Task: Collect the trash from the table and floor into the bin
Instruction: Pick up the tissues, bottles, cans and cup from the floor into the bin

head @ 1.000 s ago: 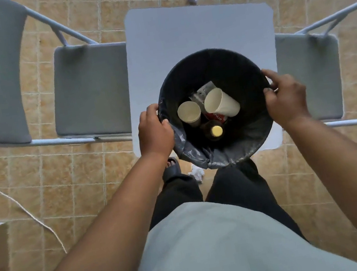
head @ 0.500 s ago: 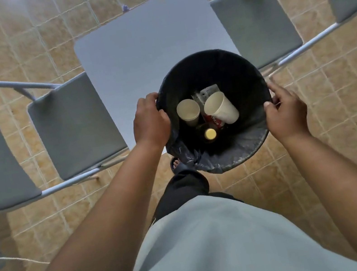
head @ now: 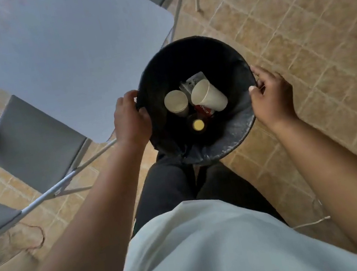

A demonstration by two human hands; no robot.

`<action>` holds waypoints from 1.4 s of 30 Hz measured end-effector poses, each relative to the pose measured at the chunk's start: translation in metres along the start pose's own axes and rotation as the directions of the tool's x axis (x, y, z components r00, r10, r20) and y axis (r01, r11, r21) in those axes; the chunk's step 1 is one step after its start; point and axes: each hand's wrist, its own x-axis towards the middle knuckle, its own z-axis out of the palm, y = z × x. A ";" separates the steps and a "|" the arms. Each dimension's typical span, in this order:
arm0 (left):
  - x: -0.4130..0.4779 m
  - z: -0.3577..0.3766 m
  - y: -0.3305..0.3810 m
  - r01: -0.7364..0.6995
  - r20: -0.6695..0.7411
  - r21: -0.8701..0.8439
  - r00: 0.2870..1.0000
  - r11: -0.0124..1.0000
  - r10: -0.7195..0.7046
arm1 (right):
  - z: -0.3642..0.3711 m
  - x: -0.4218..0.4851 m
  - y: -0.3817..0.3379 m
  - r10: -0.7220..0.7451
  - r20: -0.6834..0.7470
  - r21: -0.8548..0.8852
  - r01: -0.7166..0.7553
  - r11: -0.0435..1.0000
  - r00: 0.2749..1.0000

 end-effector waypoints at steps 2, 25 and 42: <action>-0.028 0.018 -0.002 -0.009 0.060 0.030 0.998 1.000 0.007 | -0.008 -0.035 0.028 0.060 0.005 0.005 -0.060 0.998 0.998; -0.045 0.194 -0.139 -0.133 0.416 0.202 0.908 0.970 0.038 | 0.174 -0.174 0.206 0.465 0.011 0.020 -0.465 0.885 0.885; 0.169 0.434 -0.147 -0.445 0.274 -0.031 0.858 0.895 0.435 | 0.302 0.045 0.394 0.306 -0.211 0.052 -0.302 0.952 0.928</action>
